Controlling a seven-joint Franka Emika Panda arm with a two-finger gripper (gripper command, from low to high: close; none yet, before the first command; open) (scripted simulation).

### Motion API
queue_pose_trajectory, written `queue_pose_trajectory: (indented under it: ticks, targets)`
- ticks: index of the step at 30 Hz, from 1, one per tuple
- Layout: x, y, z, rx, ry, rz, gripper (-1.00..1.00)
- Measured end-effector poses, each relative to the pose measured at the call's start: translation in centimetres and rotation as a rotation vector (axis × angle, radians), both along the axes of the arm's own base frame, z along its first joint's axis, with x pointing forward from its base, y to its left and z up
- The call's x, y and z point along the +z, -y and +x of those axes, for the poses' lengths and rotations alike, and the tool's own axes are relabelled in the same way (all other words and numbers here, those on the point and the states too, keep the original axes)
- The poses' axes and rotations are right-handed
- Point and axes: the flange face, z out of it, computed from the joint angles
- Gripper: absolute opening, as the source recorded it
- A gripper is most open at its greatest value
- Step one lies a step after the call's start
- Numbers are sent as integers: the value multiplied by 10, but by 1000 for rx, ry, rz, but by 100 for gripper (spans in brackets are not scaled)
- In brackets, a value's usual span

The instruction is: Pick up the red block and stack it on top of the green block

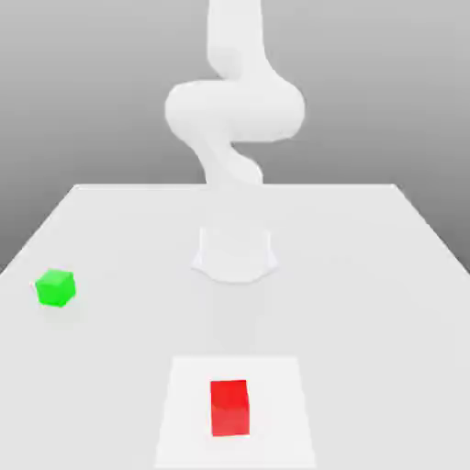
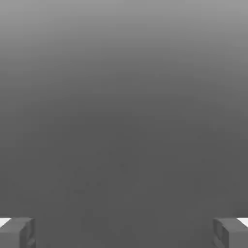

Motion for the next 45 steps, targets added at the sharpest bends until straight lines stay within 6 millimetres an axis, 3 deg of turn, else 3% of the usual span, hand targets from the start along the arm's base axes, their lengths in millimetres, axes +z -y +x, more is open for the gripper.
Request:
queue_pose_trajectory:
  ticks: [5, 11, 16, 21, 27, 28, 35, 40, 41, 42, 45]
  targets:
    - [-102, 2, 54, 18, -166, -4, 0]
    - [-228, 3, 85, 37, -358, -11, 0]
    - [-333, 4, 82, 52, -518, -19, 0]
    - [-432, 6, 57, 67, -678, -29, 0]
    - [-509, 6, 48, 71, -718, -32, 0]
    - [-517, 6, 47, 71, -718, -32, -100]
    - [-518, 6, 47, 71, -719, -33, -100]
    - [-468, 6, 48, 71, -719, -32, -100]
    - [-460, 14, 46, 45, -718, -25, -100]
    - [-455, 35, 43, -29, -718, -4, -100]
    - [-443, 120, 19, -316, -709, 85, -100]
